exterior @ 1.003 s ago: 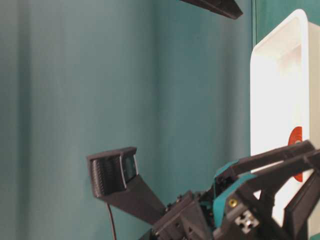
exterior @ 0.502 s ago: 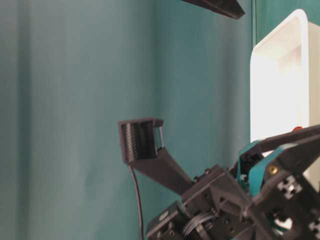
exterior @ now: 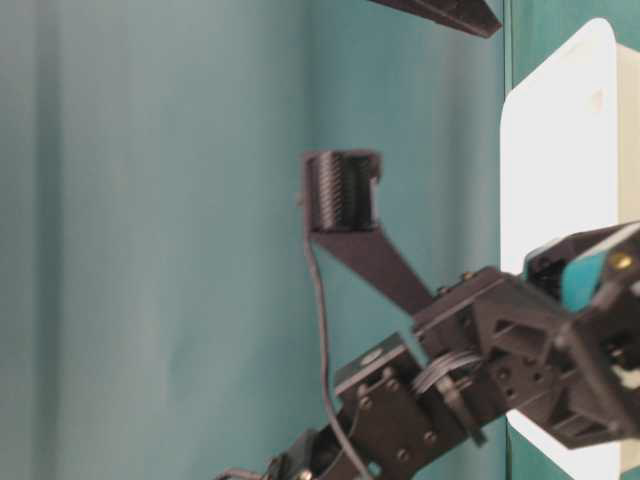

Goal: Put the tape alternately from left to right into the white case.
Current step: 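Move the left gripper over the teal tape roll and grasp it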

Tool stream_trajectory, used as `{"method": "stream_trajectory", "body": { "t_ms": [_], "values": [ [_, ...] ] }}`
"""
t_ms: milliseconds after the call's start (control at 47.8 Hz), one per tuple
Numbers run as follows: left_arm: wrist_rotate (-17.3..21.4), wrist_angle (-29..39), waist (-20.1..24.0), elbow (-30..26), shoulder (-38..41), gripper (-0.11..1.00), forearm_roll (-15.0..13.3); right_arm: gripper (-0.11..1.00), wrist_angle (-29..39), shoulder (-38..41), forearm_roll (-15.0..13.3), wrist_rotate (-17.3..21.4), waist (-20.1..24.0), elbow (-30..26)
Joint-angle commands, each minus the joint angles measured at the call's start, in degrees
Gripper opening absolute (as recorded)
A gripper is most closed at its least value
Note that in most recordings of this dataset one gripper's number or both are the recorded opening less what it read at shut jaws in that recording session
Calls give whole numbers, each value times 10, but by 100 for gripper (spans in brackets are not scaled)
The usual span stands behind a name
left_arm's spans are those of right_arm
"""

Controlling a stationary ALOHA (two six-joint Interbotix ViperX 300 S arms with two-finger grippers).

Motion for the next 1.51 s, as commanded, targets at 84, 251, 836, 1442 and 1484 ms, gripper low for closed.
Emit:
{"method": "stream_trajectory", "body": {
  "t_ms": [84,251,836,1442,1484],
  "values": [
    [-2,18,-1,-26,5,93,-2,66,-5,-2,2,1,0,-6],
    [-1,18,-1,-33,16,93,-2,66,-5,-2,1,1,1,-5],
    [-1,19,-3,-40,24,53,-1,66,-5,-3,1,1,1,-4],
    [0,34,-6,-36,-3,25,0,66,-5,-2,1,1,1,-4],
    [0,34,-7,-36,-10,25,0,66,-6,-2,1,1,1,-4]
  ]
}}
